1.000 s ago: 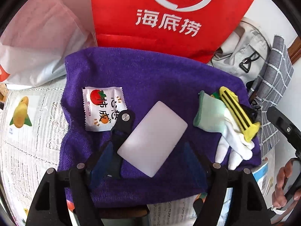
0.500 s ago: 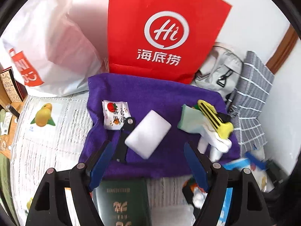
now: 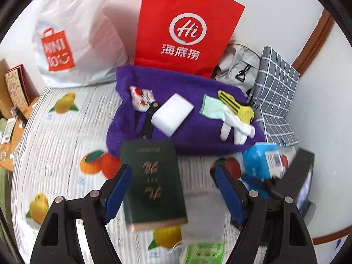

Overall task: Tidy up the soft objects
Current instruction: 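Grasp the small white item with the right gripper while the left reaches toward the green tissue pack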

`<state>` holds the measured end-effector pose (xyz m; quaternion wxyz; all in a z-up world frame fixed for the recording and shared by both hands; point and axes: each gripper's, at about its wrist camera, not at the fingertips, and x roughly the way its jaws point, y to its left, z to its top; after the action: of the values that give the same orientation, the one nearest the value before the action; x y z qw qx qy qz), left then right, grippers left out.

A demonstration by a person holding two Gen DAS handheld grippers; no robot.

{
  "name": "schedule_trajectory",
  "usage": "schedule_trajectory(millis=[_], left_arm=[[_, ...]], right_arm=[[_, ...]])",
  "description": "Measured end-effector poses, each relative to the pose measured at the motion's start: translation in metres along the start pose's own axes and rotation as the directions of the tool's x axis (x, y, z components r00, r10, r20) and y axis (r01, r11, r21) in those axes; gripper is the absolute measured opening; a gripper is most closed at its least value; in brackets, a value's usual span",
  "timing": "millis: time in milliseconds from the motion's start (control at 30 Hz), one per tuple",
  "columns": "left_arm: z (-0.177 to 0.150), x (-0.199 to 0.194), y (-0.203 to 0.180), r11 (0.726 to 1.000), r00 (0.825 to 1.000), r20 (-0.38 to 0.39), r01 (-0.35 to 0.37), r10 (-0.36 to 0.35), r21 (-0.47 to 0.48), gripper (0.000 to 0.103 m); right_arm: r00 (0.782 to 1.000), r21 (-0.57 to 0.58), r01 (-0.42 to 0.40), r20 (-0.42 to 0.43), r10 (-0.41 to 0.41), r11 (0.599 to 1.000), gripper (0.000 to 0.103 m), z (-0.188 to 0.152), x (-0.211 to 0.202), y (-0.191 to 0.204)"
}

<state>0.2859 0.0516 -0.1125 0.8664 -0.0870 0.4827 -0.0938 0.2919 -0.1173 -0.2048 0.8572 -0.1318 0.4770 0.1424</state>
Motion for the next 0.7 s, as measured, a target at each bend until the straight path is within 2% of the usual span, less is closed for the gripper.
schedule_trajectory(millis=[67,100,167,233,367,500,700], left_arm=[[-0.01,-0.003,0.003,1.0,1.0,-0.002,0.002,-0.002,0.002,0.077],[-0.014,-0.004,0.004,1.0,1.0,-0.006,0.0,0.0,0.002,0.077],[-0.019,-0.006,0.006,1.0,1.0,-0.011,-0.002,0.002,0.005,0.077],[-0.024,-0.008,0.007,1.0,1.0,-0.01,-0.005,0.005,0.007,0.077],[-0.036,-0.009,0.008,1.0,1.0,-0.024,-0.009,0.01,0.008,0.077],[-0.055,-0.009,0.008,1.0,0.999,-0.049,0.001,-0.001,-0.005,0.077],[-0.09,-0.012,0.002,1.0,0.998,-0.069,0.015,-0.015,0.003,0.077]], right_arm=[[0.999,-0.047,0.031,-0.007,-0.031,0.998,0.046,0.001,0.007,0.007],[0.999,-0.065,0.041,-0.005,-0.042,0.997,0.04,0.001,0.009,0.01],[1.0,-0.078,0.026,0.004,-0.025,0.997,0.02,0.003,0.009,0.012],[1.0,-0.013,-0.024,-0.005,0.024,1.0,0.019,0.003,0.007,0.004],[0.989,0.112,-0.131,0.081,0.122,0.985,0.02,-0.005,-0.019,-0.012],[0.978,0.186,-0.174,0.147,0.148,0.967,0.02,-0.019,-0.049,-0.019],[0.968,0.227,-0.207,0.186,0.166,0.952,0.02,-0.048,-0.088,-0.02]])
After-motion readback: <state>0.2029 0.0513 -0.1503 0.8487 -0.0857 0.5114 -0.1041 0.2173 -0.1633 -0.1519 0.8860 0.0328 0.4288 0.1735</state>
